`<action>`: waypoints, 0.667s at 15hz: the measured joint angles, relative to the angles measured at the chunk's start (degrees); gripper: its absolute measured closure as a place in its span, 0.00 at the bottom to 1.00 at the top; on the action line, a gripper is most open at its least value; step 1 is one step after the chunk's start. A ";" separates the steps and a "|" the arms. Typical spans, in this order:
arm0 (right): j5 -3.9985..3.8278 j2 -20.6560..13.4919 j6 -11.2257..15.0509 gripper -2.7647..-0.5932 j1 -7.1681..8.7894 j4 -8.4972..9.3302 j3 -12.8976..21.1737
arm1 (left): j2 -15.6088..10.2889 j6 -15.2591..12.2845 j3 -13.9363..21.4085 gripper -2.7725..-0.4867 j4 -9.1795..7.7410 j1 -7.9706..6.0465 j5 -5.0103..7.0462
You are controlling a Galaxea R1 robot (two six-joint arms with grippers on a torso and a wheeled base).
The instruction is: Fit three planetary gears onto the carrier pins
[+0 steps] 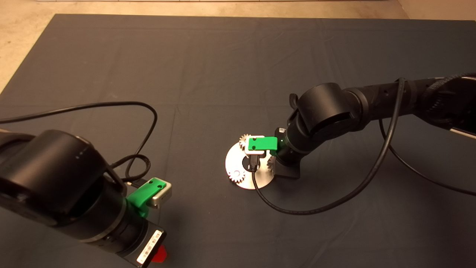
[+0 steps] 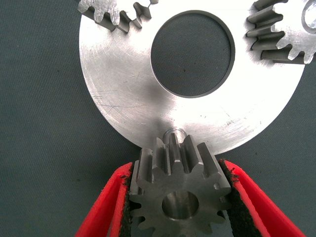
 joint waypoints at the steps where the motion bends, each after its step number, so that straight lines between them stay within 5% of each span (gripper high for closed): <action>1: -0.02 0.05 0.00 0.77 0.00 -0.03 0.00 | -0.30 0.00 0.23 0.44 0.00 0.02 0.02; 10: 0.00 0.11 -0.44 0.77 -1.25 -1.15 0.00 | -0.95 0.00 1.35 0.44 -0.02 0.00 0.00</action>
